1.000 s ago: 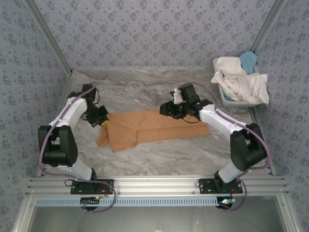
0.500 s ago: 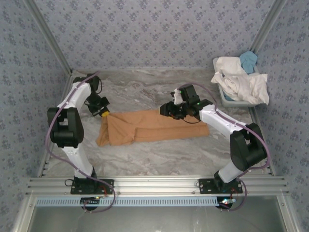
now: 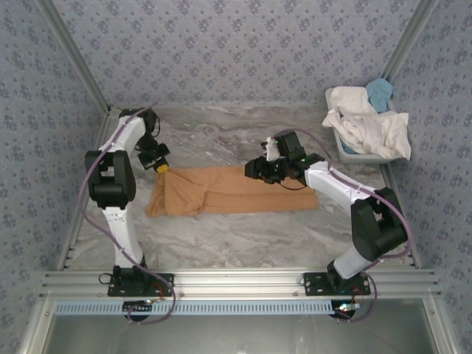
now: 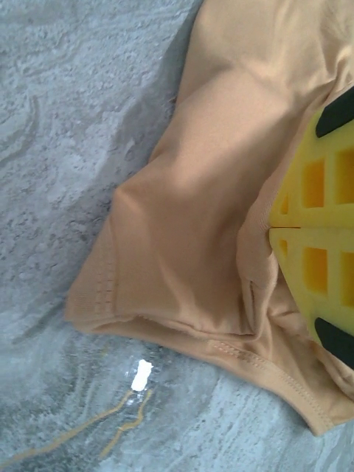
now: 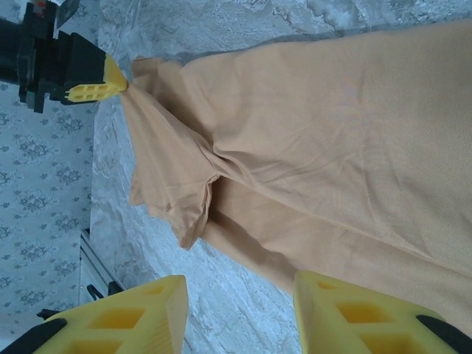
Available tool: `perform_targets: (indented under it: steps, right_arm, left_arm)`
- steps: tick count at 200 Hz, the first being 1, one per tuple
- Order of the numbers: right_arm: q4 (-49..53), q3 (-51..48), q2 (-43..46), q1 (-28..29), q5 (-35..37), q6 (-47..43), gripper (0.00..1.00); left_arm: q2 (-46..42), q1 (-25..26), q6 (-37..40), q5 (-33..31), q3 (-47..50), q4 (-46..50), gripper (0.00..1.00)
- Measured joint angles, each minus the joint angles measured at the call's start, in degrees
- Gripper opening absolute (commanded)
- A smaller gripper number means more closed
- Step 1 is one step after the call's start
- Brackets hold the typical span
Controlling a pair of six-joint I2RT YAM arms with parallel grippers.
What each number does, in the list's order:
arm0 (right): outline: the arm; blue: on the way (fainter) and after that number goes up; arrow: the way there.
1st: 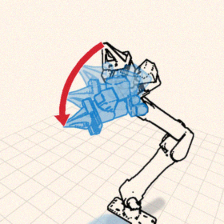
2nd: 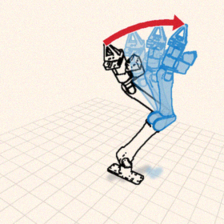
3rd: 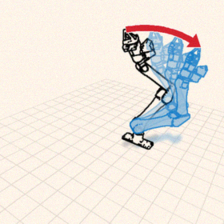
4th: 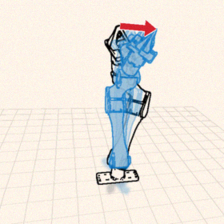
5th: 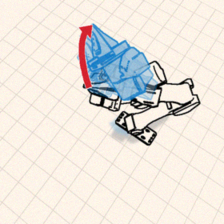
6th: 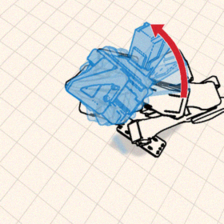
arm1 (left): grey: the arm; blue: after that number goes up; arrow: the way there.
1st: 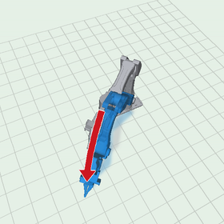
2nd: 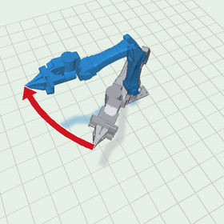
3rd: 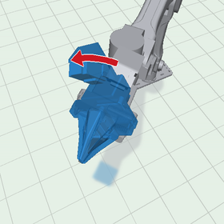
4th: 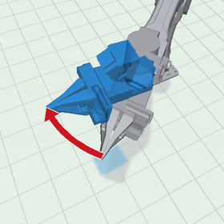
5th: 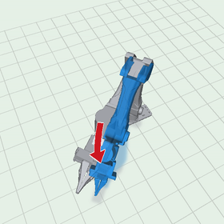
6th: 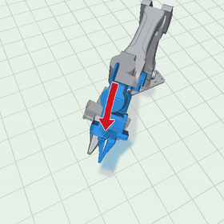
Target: Fold and stack the t-shirts
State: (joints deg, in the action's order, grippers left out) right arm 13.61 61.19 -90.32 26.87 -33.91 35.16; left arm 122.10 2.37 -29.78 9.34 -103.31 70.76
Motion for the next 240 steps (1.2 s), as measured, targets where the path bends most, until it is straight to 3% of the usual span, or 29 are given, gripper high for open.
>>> perform_targets:
  steps: [11, 32, 44, 75, 98, 137, 177, 240]
  right_arm:
    - [-0.09, -0.28, 0.0, 0.0, 0.0, 0.0, 0.44]
    - [-0.13, -0.37, 0.02, 0.0, 0.0, 0.0, 0.44]
    - [-0.13, -0.39, 0.02, 0.0, 0.0, 0.0, 0.44]
    - [-0.17, -0.96, 0.15, 0.0, 0.0, 0.07, 0.44]
    - [-0.15, -1.29, 0.2, 0.0, 0.0, 0.74, 0.44]
    - [-0.15, -1.31, 0.2, 0.0, 0.0, 1.11, 0.44]
    - [-0.17, -1.31, 0.28, 0.0, 0.0, 1.4, 0.44]
    - [-0.17, -1.38, 0.33, 0.0, 0.02, 1.49, 0.44]
  left_arm:
    - [1.09, 0.0, 0.22, -0.33, -0.28, -0.09, 0.08]
    - [1.68, 0.28, 0.9, -1.75, 0.85, -1.25, 0.37]
    - [0.07, 0.46, 0.9, -2.38, 4.2, -3.85, 0.4]
    - [-11.5, 0.68, 1.31, -1.53, 19.82, -11.98, 0.4]
    - [-17.38, 0.66, 1.7, 0.57, 25.53, -15.3, 0.38]
    - [-18.62, 0.66, 2.14, 0.9, 30.64, -20.9, 0.43]
    - [-24.9, 0.66, 2.62, 1.51, 34.23, -24.06, 0.34]
    - [-21.59, 0.68, 3.85, 2.01, 35.87, -26.14, 0.29]
